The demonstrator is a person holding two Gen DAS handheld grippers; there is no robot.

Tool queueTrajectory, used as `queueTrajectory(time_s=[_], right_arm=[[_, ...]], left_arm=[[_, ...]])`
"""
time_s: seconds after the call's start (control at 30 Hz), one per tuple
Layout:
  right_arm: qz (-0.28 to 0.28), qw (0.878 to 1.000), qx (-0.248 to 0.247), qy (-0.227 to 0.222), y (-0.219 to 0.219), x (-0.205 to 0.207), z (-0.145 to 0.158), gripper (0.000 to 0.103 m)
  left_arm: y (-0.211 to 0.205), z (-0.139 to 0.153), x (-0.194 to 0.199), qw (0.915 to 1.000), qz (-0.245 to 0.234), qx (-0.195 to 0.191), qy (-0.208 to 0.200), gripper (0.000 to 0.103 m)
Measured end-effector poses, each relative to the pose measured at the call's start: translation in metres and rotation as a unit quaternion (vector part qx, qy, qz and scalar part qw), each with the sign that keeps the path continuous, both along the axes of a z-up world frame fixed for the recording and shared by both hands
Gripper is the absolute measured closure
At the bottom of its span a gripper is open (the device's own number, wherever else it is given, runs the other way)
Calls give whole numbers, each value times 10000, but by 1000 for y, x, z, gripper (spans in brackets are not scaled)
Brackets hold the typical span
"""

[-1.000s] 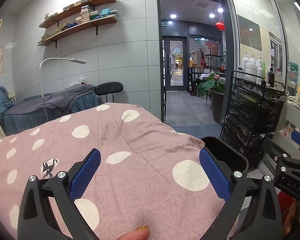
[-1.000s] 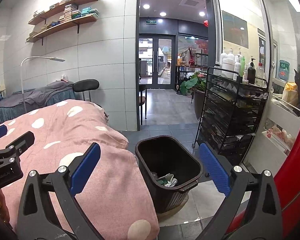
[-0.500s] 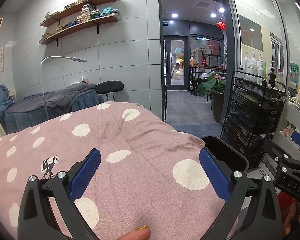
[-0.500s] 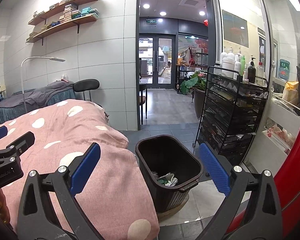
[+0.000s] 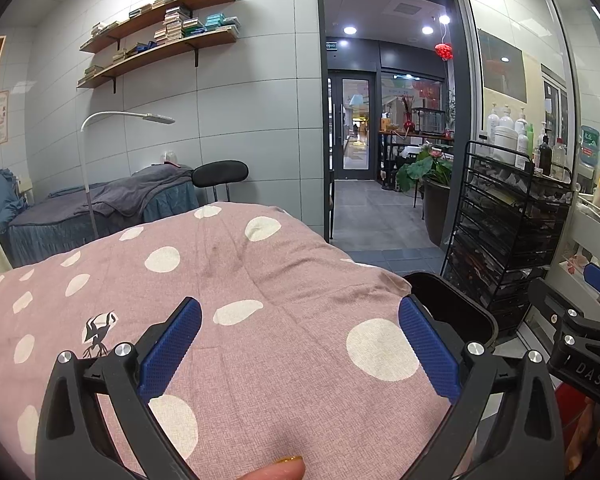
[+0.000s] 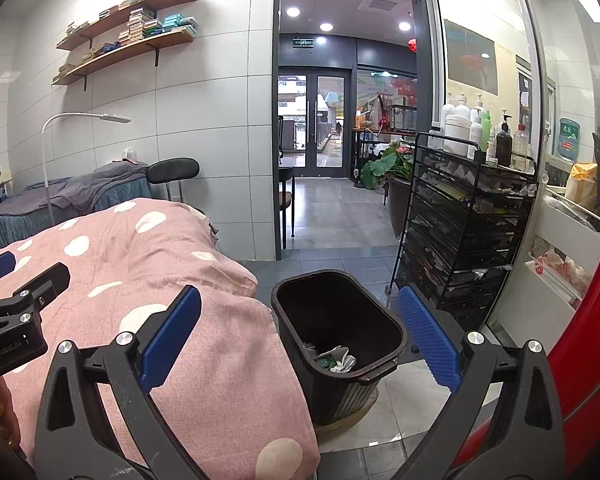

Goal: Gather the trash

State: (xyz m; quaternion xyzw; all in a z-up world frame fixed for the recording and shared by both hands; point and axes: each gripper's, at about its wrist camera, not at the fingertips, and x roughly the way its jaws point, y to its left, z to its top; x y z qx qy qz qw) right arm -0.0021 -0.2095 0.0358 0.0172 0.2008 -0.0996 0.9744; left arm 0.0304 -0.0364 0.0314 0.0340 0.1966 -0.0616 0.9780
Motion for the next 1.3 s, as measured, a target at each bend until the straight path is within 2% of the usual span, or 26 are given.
queueTrajectory(time_s=[1.3], right_arm=[[10, 10000, 30, 53, 2, 5, -2, 6]], left_arm=[[-3, -1, -1, 9999, -7, -87, 87, 6]])
